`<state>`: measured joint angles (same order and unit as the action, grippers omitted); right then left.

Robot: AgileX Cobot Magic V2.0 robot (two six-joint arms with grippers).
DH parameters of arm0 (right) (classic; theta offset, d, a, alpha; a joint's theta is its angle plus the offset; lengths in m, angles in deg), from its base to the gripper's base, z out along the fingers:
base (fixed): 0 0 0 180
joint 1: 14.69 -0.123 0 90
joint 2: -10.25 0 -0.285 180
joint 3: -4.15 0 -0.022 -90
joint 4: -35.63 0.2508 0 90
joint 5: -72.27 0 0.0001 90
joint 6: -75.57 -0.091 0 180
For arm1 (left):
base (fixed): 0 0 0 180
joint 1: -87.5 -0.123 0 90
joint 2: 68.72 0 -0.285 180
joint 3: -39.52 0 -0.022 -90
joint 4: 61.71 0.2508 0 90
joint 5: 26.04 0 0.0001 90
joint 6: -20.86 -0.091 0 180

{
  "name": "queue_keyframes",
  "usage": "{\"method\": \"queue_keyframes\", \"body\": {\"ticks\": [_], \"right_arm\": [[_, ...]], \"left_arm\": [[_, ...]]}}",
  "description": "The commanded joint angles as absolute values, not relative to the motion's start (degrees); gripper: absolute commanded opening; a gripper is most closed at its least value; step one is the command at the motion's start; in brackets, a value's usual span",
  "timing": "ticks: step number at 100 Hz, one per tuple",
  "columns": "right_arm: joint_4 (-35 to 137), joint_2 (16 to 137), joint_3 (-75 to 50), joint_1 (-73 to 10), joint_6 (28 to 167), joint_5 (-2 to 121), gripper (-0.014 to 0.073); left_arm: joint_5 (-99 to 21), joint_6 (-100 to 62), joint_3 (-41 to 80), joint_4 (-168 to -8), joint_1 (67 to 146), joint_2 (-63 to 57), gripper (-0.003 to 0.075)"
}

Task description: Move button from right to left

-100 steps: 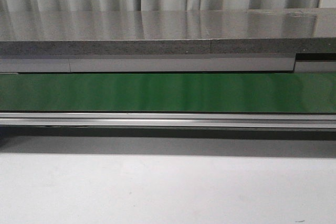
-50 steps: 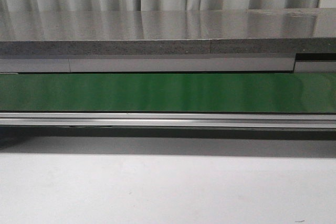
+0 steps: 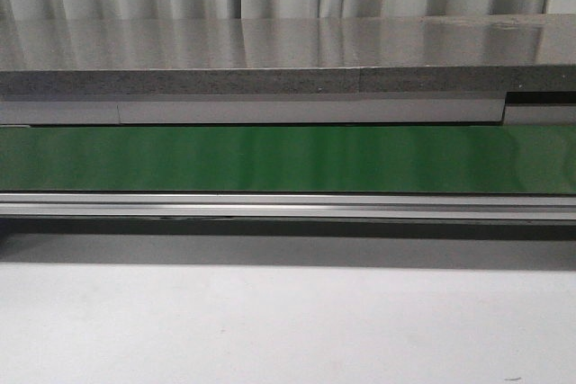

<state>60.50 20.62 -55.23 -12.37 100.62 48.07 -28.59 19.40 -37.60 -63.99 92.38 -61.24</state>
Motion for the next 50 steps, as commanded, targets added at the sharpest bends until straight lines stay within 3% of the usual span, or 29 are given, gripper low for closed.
{"method": "queue_keyframes", "body": {"ticks": [1, 50], "right_arm": [[61.51, 21.31, -53.8, -12.43, 100.97, 52.18, -0.0067], [61.51, 21.3, -53.8, -12.43, 100.97, 52.23, -0.0067]], "left_arm": [[-27.26, 20.02, -40.2, -64.64, 92.22, -63.02, -0.002], [-27.78, 20.02, -40.2, -64.64, 92.22, -63.02, -0.002]]}}
